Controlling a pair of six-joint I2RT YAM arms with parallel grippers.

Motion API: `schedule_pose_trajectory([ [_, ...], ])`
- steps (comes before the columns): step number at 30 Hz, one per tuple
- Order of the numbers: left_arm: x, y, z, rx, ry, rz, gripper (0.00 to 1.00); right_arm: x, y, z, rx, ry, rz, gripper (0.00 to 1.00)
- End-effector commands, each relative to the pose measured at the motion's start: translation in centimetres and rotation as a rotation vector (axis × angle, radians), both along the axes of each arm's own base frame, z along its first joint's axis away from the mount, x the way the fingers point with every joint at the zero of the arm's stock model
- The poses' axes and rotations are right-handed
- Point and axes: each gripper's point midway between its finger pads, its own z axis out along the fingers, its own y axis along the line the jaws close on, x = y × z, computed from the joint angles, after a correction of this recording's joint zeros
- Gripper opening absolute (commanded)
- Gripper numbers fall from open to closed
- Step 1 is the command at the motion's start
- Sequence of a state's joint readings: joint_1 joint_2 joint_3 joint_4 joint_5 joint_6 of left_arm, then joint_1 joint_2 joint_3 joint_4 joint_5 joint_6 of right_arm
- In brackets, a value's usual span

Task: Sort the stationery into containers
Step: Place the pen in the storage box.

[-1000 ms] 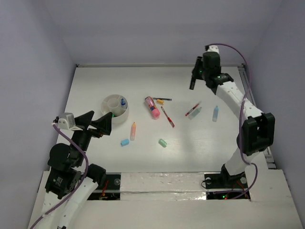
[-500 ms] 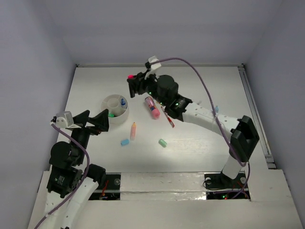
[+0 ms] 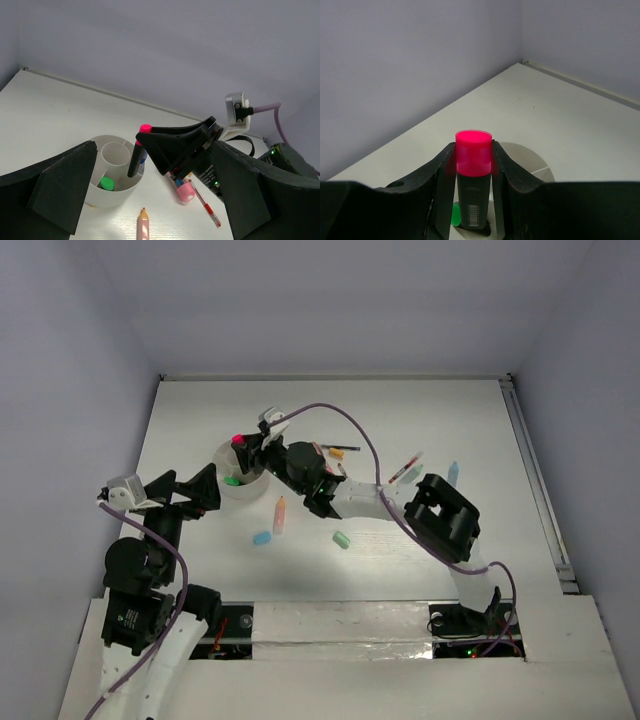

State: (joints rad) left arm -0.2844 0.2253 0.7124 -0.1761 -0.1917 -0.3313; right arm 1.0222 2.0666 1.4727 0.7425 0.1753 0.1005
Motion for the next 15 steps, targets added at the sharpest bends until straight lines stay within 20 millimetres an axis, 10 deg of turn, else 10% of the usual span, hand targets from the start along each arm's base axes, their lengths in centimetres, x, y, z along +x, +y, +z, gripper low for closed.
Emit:
schedule_pose_trajectory([
  [1, 0.2, 0.0, 1.3, -0.016, -0.048, 0.000, 0.99, -0.3, 0.0, 5.9, 0.168, -0.145, -0.048, 0.14],
  [15, 0.2, -0.2, 1.3, -0.012, -0.046, -0.010, 0.99, 0.3, 0.4, 1.6, 0.119, -0.177, -0.116, 0.14],
])
